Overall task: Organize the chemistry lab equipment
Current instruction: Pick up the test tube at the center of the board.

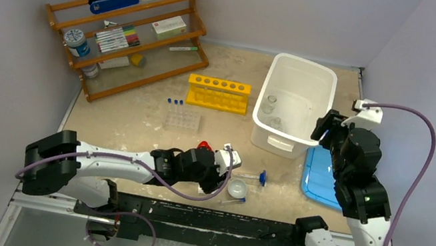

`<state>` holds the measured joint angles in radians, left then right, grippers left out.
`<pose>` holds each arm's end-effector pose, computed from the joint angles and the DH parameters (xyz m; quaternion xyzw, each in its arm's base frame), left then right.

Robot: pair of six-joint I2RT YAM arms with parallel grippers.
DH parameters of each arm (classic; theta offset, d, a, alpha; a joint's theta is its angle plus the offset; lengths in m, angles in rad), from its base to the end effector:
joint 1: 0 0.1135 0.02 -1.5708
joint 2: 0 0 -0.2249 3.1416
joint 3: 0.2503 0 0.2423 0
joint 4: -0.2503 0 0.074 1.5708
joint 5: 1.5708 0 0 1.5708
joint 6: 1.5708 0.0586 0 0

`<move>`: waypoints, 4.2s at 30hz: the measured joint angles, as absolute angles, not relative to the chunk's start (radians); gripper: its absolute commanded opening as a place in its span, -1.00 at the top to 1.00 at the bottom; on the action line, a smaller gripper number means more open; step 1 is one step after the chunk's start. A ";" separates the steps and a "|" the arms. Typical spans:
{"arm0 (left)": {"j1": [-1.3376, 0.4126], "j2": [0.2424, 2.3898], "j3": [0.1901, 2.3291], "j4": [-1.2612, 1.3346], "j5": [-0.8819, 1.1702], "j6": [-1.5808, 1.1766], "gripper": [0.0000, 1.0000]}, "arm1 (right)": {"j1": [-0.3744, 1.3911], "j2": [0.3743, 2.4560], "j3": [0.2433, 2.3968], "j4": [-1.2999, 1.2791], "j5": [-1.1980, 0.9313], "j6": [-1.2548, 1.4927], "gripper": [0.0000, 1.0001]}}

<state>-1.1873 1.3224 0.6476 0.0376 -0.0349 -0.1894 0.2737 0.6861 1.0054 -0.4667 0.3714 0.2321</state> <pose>0.1112 -0.2701 0.1528 0.4204 0.7878 -0.2738 0.3574 0.1764 0.0274 0.3678 0.1051 0.7466 0.0252 0.6565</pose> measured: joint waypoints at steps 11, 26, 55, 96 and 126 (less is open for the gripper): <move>-1.198 1.366 0.646 0.137 0.041 -0.203 -0.10 | 0.274 0.694 1.005 -0.473 0.375 0.232 -0.28; -1.332 1.538 0.637 0.179 0.036 -0.255 -0.07 | 0.274 0.694 1.005 -0.483 0.375 0.236 -0.29; -1.351 1.635 0.659 0.297 -0.054 -0.270 0.99 | 0.274 0.694 1.005 -0.488 0.376 0.236 -0.29; -1.427 1.610 0.693 0.142 -0.260 -0.270 0.90 | 0.274 0.706 1.005 -0.487 0.376 0.235 -0.28; -1.427 1.188 0.769 0.014 -0.617 -0.099 0.96 | 0.274 0.786 0.987 -0.297 -0.250 0.310 -0.29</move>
<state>-1.4273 1.1877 0.7689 0.0135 -0.6174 -0.0990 0.2737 0.7864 0.9867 -0.2974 -0.2497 0.3096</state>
